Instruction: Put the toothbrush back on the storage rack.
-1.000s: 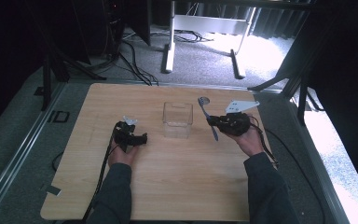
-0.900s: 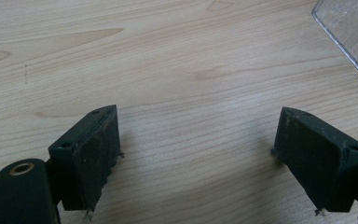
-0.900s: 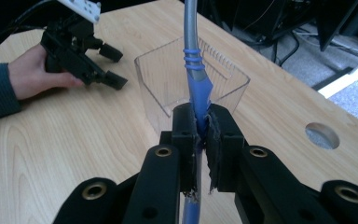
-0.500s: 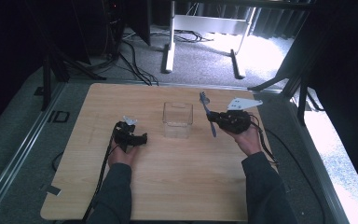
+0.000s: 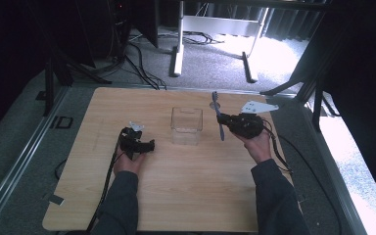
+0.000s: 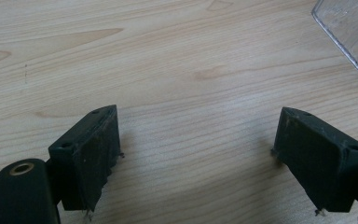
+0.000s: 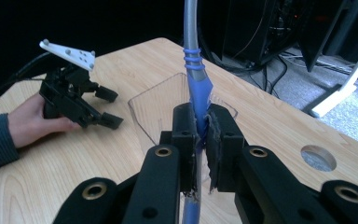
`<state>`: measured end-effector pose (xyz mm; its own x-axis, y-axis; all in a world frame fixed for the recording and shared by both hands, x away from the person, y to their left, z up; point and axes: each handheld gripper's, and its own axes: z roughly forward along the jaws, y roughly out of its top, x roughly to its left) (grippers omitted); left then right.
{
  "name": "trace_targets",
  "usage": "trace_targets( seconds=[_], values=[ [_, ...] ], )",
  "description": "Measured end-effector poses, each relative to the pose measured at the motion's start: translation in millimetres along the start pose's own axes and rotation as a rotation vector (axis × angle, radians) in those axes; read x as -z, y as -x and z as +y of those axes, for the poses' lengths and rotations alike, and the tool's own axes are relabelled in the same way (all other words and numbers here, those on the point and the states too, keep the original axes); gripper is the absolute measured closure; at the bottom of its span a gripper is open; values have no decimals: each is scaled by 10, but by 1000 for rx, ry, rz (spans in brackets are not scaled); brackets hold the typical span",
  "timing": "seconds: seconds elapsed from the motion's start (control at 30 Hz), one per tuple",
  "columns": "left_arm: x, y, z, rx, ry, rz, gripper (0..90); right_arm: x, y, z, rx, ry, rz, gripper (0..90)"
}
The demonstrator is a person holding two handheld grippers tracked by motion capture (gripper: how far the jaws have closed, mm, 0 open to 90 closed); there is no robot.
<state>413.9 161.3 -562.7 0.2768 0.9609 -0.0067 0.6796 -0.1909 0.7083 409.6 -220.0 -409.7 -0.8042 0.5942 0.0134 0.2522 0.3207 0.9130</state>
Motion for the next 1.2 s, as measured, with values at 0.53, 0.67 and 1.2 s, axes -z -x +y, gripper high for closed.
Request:
trace_targets(
  seconds=[0.53,0.67,1.2],
  values=[
    [0,1,0,1,1,0,148,-64,-51,83,-8,53,0,825],
    [-1,1,0,2,2,0,147,-92,-39,97,-7,58,1,825],
    [-3,2,1,2,2,0,148,-156,18,122,-38,116,-8,825]
  ],
)
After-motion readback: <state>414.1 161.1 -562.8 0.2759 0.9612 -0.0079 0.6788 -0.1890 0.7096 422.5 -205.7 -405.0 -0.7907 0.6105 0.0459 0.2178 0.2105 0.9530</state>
